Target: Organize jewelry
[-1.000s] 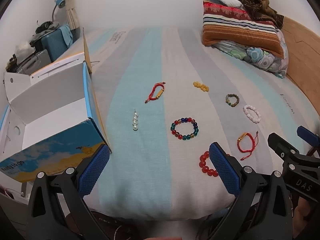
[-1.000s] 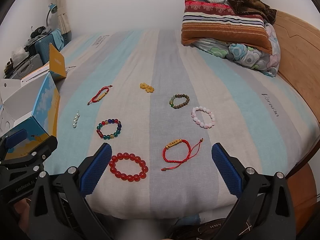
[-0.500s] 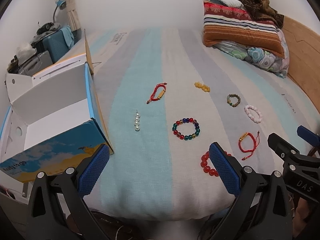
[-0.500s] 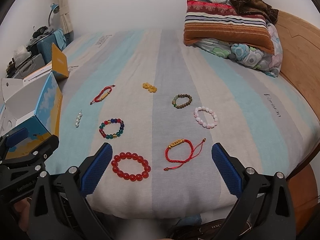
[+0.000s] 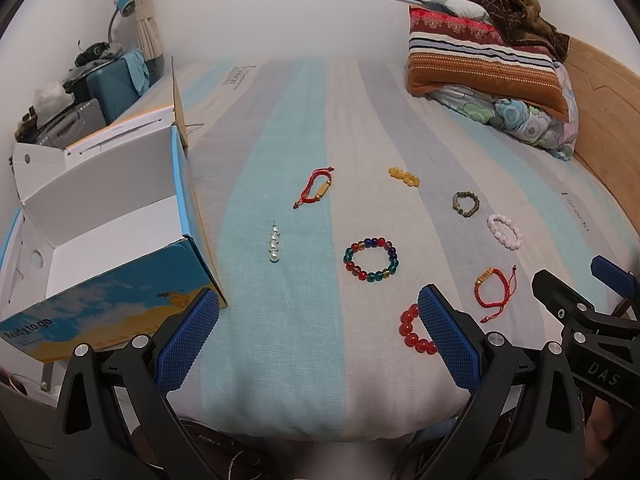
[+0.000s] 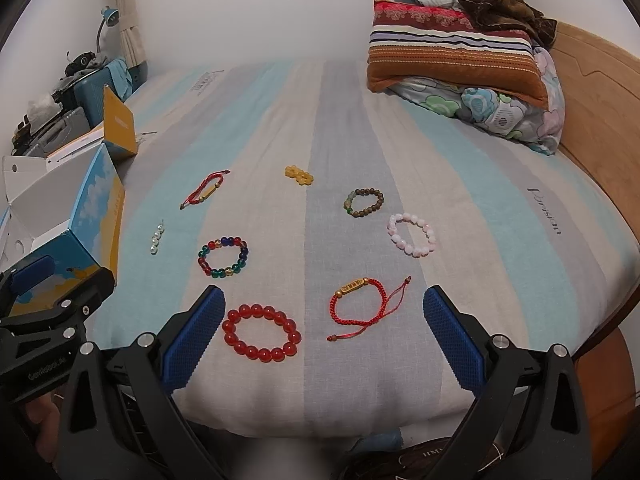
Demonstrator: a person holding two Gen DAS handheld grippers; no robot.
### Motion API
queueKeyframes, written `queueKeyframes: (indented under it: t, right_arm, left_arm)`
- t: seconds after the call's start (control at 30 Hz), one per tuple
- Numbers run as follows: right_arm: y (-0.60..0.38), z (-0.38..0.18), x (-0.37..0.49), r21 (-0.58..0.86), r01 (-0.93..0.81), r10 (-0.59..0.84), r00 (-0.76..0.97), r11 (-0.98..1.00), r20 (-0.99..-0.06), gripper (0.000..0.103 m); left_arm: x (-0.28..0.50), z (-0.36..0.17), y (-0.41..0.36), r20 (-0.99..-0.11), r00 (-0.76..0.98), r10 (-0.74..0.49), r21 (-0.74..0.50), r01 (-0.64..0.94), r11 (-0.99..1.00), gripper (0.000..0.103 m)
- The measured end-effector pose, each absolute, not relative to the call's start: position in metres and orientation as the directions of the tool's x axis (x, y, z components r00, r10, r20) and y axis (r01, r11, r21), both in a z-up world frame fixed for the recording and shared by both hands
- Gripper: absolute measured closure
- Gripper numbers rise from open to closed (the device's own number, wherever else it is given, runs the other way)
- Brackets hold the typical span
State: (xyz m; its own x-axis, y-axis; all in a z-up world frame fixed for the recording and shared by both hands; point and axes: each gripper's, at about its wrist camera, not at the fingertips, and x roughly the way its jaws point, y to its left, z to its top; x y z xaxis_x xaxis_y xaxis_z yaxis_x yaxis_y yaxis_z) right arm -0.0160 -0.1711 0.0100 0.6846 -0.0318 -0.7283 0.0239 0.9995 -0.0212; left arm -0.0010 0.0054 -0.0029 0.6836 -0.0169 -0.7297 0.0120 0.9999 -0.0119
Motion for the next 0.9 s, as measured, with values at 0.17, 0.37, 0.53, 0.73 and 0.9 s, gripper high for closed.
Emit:
queueKeyframes:
  t: [0.17,0.37,0.53,0.73,0.9]
  right_arm:
    - [-0.1715,0.0101,-0.0158,-0.022,0.023,-0.032,0.685,0.999,-0.728,0.008]
    - [-0.1721,0.0101,-0.0154,-0.022,0.024,-0.032,0.684,0.999,-0.728,0.007]
    - [-0.1723,0.0102,-0.0155,-0.023,0.024,-0.033,0.685,0.999,-0.728,0.007]
    - [-0.1729,0.0111,-0.0157,-0.031,0.027,-0.041,0.687,0.999,-0.725,0.008]
    - [-0.1729,0.0114,-0.0160,-0.030,0.025,-0.039,0.688,0.999,-0.725,0.008]
  left_arm:
    - [-0.0022,-0.0013,0.0062,-0.728,0.686,-0.020,-0.018,0.009,1.000,0.006]
    - [-0.0019,-0.0021,0.0051,-0.726,0.688,-0.017,-0.016,0.009,1.000,0.006]
    - [-0.0025,-0.0016,0.0049,-0.724,0.689,-0.016,-0.013,0.009,1.000,0.006]
    - [-0.0025,-0.0005,0.0048,-0.725,0.689,-0.015,-0.009,0.012,1.000,0.006]
    - [-0.0025,-0.0006,0.0046,-0.724,0.689,-0.015,-0.009,0.012,1.000,0.006]
